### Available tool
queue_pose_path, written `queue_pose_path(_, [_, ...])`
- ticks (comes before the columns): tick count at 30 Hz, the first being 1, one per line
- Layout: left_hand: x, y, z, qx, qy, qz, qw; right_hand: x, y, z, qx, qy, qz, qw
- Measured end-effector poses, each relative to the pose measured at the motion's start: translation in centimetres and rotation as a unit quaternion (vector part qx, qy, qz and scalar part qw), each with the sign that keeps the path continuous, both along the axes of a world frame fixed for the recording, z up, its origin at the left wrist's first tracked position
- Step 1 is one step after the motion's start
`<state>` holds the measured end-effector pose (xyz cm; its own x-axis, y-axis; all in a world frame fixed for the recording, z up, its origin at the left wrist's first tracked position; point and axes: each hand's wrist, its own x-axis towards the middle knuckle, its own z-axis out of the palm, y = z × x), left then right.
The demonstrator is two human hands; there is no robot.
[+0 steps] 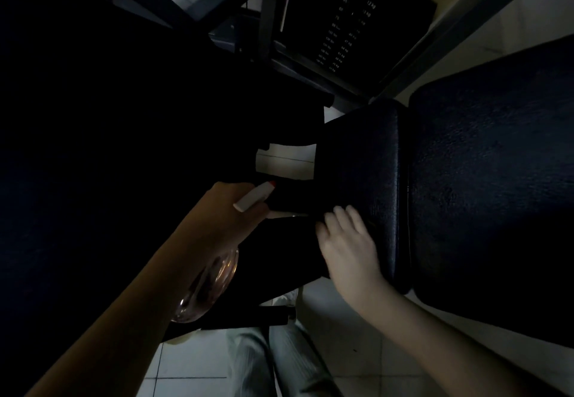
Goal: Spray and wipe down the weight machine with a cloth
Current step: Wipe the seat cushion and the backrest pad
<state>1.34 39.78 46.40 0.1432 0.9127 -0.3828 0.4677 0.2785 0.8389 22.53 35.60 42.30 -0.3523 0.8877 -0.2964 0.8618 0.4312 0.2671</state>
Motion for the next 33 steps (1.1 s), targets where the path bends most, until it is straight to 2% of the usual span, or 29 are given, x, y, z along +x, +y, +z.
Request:
queue_pose_path(2, [-0.1,0.1,-0.3,-0.017,-0.009,0.007,1.0,-0.4,2.4,1.1,0.038,0.029,-0.053,0.997])
queue_pose_path(4, [-0.1,0.1,-0.5,-0.029,-0.019,0.007,0.999,-1.1,5.6,0.3,0.068,-0.02,-0.054,0.996])
queue_pose_path(8, [0.0,0.2,-0.6,-0.037,-0.034,0.007,0.999,-2.0,8.2,-3.7,0.0,-0.011,-0.063,0.998])
queue_pose_path(11, [-0.1,0.2,-0.6,-0.03,-0.022,0.006,0.999,-1.2,5.3,-2.9,-0.043,-0.044,-0.015,0.998])
queue_pose_path(12, [-0.2,0.2,-0.6,-0.027,-0.017,0.005,0.999,-1.1,4.6,-1.9,-0.037,-0.03,-0.01,0.999])
queue_pose_path(14, [-0.3,0.2,-0.6,-0.021,-0.011,0.0,1.0,-1.2,5.6,-0.6,0.011,-0.003,-0.027,1.0])
queue_pose_path(19, [-0.3,0.2,-0.6,-0.014,-0.03,0.004,0.999,-2.1,14.8,-1.4,0.158,-0.08,0.008,0.984])
queue_pose_path(21, [-0.5,0.4,-0.7,-0.01,-0.036,0.017,0.999,-2.1,15.7,-2.7,0.084,-0.082,0.002,0.993])
queue_pose_path(25, [-0.7,1.2,-0.8,0.005,-0.056,0.024,0.998,-1.8,10.9,-2.9,-0.045,-0.001,-0.037,0.998])
queue_pose_path(27, [-0.5,2.0,-0.5,0.021,-0.041,0.022,0.999,-1.7,9.8,-2.6,-0.055,-0.003,-0.031,0.998])
queue_pose_path(31, [0.1,3.1,-0.4,0.033,-0.05,0.02,0.998,-2.1,13.7,-1.7,0.035,0.011,-0.03,0.999])
queue_pose_path(33, [0.1,3.1,-0.5,0.037,-0.03,0.016,0.999,-2.5,15.9,-0.9,0.034,0.01,-0.062,0.997])
